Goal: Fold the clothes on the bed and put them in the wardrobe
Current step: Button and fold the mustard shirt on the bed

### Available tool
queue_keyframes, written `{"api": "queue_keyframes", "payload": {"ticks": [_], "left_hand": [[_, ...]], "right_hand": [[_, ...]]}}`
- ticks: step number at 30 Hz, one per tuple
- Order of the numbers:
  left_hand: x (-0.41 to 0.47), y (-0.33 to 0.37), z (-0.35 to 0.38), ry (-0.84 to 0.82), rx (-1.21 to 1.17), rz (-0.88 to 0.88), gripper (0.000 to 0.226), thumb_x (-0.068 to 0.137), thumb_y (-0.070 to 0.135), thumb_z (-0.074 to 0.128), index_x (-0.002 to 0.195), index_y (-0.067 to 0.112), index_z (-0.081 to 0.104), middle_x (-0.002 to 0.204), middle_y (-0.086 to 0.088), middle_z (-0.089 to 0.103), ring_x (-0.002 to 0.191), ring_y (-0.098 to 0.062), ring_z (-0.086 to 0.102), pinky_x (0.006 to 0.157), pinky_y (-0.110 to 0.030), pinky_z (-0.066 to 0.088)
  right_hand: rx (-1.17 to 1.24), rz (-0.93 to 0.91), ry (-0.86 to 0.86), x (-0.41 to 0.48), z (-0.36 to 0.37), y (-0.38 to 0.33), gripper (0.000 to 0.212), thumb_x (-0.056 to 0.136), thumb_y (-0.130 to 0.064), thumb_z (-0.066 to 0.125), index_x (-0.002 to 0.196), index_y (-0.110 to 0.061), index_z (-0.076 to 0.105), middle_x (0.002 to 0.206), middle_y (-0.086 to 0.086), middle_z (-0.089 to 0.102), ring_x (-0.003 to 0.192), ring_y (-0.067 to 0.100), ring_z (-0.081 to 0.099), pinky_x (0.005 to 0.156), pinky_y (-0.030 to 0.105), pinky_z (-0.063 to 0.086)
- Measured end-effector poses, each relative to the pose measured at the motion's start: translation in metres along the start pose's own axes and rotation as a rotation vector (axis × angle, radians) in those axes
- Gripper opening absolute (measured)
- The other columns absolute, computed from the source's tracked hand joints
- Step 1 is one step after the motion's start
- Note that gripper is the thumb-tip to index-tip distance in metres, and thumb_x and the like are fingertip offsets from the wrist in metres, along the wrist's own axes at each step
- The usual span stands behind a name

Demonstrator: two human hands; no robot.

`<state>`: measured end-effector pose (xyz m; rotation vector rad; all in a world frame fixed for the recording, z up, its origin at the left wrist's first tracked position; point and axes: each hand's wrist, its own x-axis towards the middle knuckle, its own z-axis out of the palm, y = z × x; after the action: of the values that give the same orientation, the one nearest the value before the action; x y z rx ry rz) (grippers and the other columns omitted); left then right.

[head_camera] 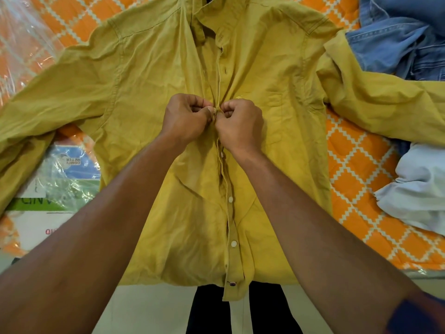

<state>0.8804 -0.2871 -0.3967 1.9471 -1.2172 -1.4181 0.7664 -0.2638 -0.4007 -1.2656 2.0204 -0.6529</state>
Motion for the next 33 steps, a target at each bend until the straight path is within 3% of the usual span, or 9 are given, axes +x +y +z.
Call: {"api": "queue_keyframes", "payload": {"ticks": [4,9,14,21,23,25,29,33], "left_hand": [[-0.004,-0.001,-0.005,-0.035,-0.106,0.009,0.008,0.094,0.008,0.068,0.088,0.011,0.072,0.076,-0.006,0.069,0.07,-0.011,0.065,0.077,-0.028,0.059],[-0.006,-0.004,0.001,0.006,-0.067,0.052,0.005,0.093,0.012,0.07,0.095,0.011,0.075,0.085,-0.01,0.075,0.081,-0.021,0.074,0.082,-0.034,0.062],[-0.005,-0.007,0.001,-0.001,-0.001,0.087,0.006,0.089,0.02,0.076,0.093,0.016,0.078,0.084,-0.003,0.076,0.084,-0.018,0.074,0.084,-0.039,0.062],[-0.004,-0.003,0.006,0.046,0.026,0.065,0.003,0.089,0.018,0.075,0.086,0.018,0.076,0.079,-0.004,0.075,0.079,-0.019,0.074,0.08,-0.04,0.062],[-0.003,-0.004,0.006,0.046,0.022,0.059,0.002,0.088,0.018,0.076,0.088,0.016,0.077,0.079,-0.005,0.075,0.079,-0.019,0.074,0.08,-0.041,0.062],[-0.003,-0.005,0.004,0.027,0.002,0.057,0.003,0.087,0.019,0.076,0.088,0.016,0.077,0.079,-0.005,0.075,0.08,-0.021,0.075,0.081,-0.043,0.062],[-0.003,-0.005,0.003,0.035,0.008,0.057,0.004,0.089,0.018,0.075,0.086,0.018,0.076,0.077,-0.004,0.075,0.077,-0.018,0.074,0.08,-0.039,0.062],[-0.004,-0.005,0.004,0.061,-0.002,0.042,0.004,0.09,0.016,0.074,0.087,0.017,0.076,0.076,-0.004,0.074,0.071,-0.015,0.071,0.079,-0.039,0.062]], "right_hand": [[-0.095,-0.014,-0.055,-0.001,0.0,-0.005,0.033,0.083,-0.013,0.066,0.054,-0.019,0.051,0.053,-0.004,0.052,0.054,0.017,0.047,0.053,0.032,0.034],[0.019,0.057,-0.051,0.002,-0.006,-0.003,0.018,0.081,-0.02,0.074,0.064,-0.015,0.07,0.059,-0.005,0.066,0.061,0.012,0.063,0.053,0.027,0.045],[0.088,0.096,-0.053,0.002,-0.009,-0.001,0.026,0.083,-0.023,0.077,0.064,-0.03,0.063,0.058,-0.017,0.06,0.062,0.0,0.063,0.056,0.016,0.047],[0.245,0.161,0.037,-0.006,-0.002,0.0,0.014,0.084,-0.019,0.078,0.073,-0.023,0.071,0.055,-0.017,0.062,0.055,-0.005,0.063,0.054,0.011,0.05],[0.316,0.193,0.049,-0.006,-0.001,0.003,0.005,0.084,-0.017,0.079,0.082,-0.018,0.075,0.062,-0.013,0.068,0.06,0.001,0.069,0.061,0.021,0.059],[0.325,0.187,0.043,-0.005,-0.001,0.004,0.008,0.084,-0.016,0.079,0.08,-0.021,0.074,0.065,-0.01,0.07,0.062,0.006,0.071,0.065,0.03,0.062],[0.269,0.141,0.013,-0.005,0.0,0.002,0.021,0.086,-0.018,0.077,0.07,-0.024,0.066,0.054,-0.016,0.06,0.052,-0.008,0.06,0.051,0.008,0.046],[0.232,0.148,0.003,-0.003,0.001,0.002,0.034,0.086,-0.018,0.077,0.059,-0.028,0.06,0.05,-0.018,0.055,0.047,-0.009,0.056,0.049,0.006,0.042]]}}
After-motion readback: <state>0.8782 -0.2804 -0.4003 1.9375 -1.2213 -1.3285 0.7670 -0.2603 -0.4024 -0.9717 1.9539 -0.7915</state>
